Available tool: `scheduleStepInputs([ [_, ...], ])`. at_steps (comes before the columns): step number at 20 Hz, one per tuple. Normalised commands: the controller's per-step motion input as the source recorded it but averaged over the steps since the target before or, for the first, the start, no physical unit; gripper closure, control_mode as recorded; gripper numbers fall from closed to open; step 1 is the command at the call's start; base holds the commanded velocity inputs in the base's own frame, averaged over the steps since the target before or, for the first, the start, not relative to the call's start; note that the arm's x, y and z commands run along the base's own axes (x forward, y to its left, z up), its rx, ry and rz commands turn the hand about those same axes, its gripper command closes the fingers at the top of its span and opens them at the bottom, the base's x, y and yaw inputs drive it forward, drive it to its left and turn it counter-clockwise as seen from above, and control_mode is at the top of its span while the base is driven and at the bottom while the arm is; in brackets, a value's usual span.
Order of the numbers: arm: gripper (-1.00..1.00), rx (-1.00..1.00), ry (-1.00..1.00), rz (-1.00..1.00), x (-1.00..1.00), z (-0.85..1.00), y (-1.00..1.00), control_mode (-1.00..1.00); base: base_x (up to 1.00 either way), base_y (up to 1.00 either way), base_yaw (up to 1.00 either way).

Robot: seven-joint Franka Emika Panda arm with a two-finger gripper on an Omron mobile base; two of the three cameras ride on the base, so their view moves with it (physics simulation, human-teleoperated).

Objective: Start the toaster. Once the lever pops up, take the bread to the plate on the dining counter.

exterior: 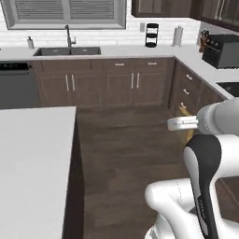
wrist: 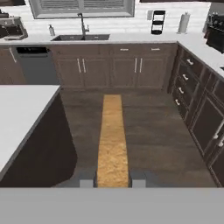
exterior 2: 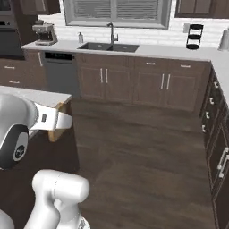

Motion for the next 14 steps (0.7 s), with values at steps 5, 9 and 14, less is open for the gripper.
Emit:
scheduleStepInputs([
  [5,1.00,0.00,0.00,0.00,0.00,0.00,0.00,1.00,-0.15,0.00,1.00],
  [9,1.00,0.00,0.00,0.00,0.00,0.00,0.00,1.00,-0.13,0.00,1.00],
  [14,1.00,0.00,0.00,0.00,0.00,0.00,0.00,1.00,-0.05,-0.04,1.00],
])
